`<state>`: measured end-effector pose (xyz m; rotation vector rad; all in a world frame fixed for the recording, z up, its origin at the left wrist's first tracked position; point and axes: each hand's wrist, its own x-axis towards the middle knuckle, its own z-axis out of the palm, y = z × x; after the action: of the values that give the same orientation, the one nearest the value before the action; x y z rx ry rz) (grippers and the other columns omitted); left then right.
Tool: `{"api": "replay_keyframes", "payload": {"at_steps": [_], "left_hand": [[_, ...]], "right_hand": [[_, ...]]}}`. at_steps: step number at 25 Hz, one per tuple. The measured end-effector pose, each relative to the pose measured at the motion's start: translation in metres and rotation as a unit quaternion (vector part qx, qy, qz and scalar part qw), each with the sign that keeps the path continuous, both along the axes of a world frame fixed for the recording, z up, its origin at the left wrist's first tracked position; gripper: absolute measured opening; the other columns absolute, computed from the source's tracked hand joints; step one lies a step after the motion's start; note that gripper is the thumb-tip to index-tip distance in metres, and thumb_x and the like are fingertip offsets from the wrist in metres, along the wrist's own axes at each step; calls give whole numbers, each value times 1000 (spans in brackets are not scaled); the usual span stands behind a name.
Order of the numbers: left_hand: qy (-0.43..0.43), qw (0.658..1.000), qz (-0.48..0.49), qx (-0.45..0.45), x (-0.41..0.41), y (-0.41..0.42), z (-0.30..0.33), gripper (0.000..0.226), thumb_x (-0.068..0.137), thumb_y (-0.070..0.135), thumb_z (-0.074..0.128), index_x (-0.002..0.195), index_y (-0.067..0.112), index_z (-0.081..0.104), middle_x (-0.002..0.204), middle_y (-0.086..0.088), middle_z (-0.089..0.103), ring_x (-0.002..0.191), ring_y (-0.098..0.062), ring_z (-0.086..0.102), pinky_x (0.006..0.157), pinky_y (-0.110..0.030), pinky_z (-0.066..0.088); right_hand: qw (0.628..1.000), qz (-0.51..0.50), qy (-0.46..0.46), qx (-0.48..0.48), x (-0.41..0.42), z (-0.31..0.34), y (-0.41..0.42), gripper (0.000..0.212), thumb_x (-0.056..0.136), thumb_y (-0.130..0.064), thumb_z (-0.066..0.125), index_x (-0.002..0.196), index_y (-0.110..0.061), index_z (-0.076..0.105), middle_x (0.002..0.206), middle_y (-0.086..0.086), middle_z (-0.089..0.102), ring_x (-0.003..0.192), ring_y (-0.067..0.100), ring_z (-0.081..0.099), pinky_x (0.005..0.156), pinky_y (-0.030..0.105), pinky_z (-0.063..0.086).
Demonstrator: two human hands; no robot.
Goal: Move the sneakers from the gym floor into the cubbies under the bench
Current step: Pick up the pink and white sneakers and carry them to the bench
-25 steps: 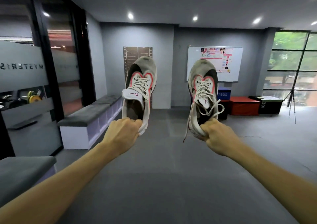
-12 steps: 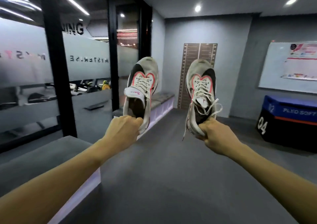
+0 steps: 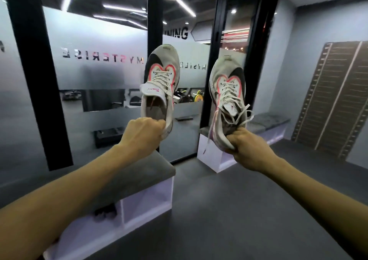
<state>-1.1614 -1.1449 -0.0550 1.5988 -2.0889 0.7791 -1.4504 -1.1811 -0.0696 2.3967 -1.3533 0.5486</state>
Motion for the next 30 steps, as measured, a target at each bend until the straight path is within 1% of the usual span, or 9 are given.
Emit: {"api": "replay_keyframes", "payload": {"at_steps": [3, 5, 11, 14, 17, 19, 23, 28, 30], "left_hand": [[-5, 997, 75, 9, 15, -28, -2, 7, 85, 19, 61, 86, 13, 58, 82, -10, 67, 73, -33, 62, 56, -33, 32], [-9, 993, 115, 25, 20, -47, -6, 8, 82, 18, 61, 85, 14, 54, 81, -10, 66, 72, -35, 60, 56, -34, 35], [-37, 972, 231, 26, -20, -113, -14, 12, 87, 23, 57, 94, 16, 52, 91, -6, 65, 83, -31, 60, 60, -33, 33], [-24, 962, 269, 37, -57, -152, -23, 13, 87, 26, 57, 93, 16, 51, 91, -5, 64, 82, -31, 60, 58, -34, 33], [2, 956, 288, 45, -93, -183, -25, 14, 87, 27, 57, 90, 15, 50, 87, -6, 63, 79, -33, 59, 56, -34, 31], [9, 954, 297, 41, -111, -194, -23, 14, 86, 26, 59, 90, 14, 52, 86, -7, 63, 78, -33, 60, 55, -34, 29], [4, 947, 318, 51, -127, -204, -20, 14, 88, 27, 56, 91, 14, 51, 88, -5, 63, 80, -31, 59, 56, -34, 28], [-10, 947, 320, 37, -122, -200, -39, 14, 87, 26, 57, 90, 13, 52, 85, -7, 63, 77, -32, 58, 57, -34, 28], [-7, 947, 318, 39, -116, -204, -52, 13, 87, 24, 57, 91, 13, 53, 85, -8, 63, 77, -33, 58, 57, -34, 29]], "right_hand": [[998, 57, 7, -1, 18, -3, -61, 3, 78, -14, 60, 76, -15, 58, 88, 1, 58, 86, 22, 52, 54, 31, 36], [995, 96, -3, 13, 23, -6, -98, 9, 80, -18, 62, 74, -16, 55, 86, 0, 56, 86, 21, 50, 55, 29, 31], [982, 189, 1, 14, 9, -15, -221, 9, 80, -21, 65, 78, -15, 58, 86, 1, 57, 91, 21, 50, 64, 42, 49], [974, 228, -2, 14, -10, -16, -279, 8, 79, -18, 64, 78, -12, 58, 86, 3, 56, 90, 24, 51, 63, 42, 49], [964, 263, 14, 31, -25, -18, -329, 11, 79, -17, 63, 75, -12, 54, 85, 2, 54, 89, 24, 50, 57, 35, 41], [958, 283, 27, 29, -28, -18, -351, 11, 78, -15, 63, 76, -12, 52, 85, 2, 53, 89, 23, 48, 56, 32, 35], [955, 292, 15, 49, -27, -19, -364, 13, 81, -16, 60, 74, -17, 49, 83, -2, 49, 88, 19, 47, 59, 31, 35], [951, 297, 6, 82, -15, -37, -358, 27, 81, -17, 59, 63, -26, 39, 83, -2, 45, 81, 21, 47, 60, 31, 34], [950, 302, 7, 81, -9, -51, -362, 20, 82, -17, 59, 69, -22, 44, 84, -2, 46, 82, 19, 45, 61, 31, 35]]}}
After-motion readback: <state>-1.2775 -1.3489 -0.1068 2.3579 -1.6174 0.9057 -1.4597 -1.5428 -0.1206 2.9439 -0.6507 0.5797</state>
